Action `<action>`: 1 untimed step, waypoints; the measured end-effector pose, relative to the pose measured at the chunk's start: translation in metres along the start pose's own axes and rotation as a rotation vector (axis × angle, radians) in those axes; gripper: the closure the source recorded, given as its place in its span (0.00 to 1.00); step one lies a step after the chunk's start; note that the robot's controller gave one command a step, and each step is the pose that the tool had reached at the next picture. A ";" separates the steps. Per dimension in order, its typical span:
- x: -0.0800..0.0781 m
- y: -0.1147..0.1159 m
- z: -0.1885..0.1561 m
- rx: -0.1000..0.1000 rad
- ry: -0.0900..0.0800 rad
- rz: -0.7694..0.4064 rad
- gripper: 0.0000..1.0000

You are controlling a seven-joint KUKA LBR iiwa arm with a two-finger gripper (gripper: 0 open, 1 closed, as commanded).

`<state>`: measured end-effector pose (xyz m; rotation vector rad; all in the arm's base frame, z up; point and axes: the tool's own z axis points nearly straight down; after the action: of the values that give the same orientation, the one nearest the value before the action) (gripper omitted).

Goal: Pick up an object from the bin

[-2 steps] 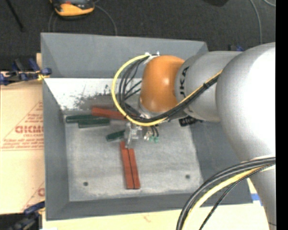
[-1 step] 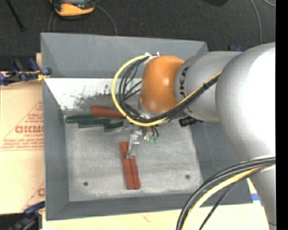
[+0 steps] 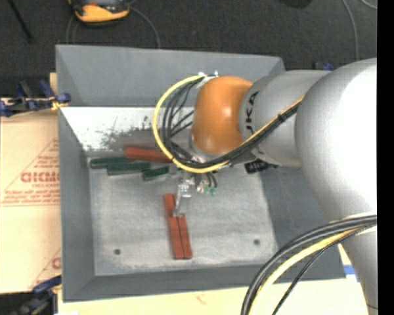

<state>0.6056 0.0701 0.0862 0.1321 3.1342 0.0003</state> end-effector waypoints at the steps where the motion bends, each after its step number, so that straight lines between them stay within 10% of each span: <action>1: -0.008 0.003 0.004 -0.001 0.000 0.044 0.00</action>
Offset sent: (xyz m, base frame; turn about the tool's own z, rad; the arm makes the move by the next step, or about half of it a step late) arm 0.0052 0.0271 -0.0019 0.1399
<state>0.6137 0.0721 0.0819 0.2006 3.1308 0.0018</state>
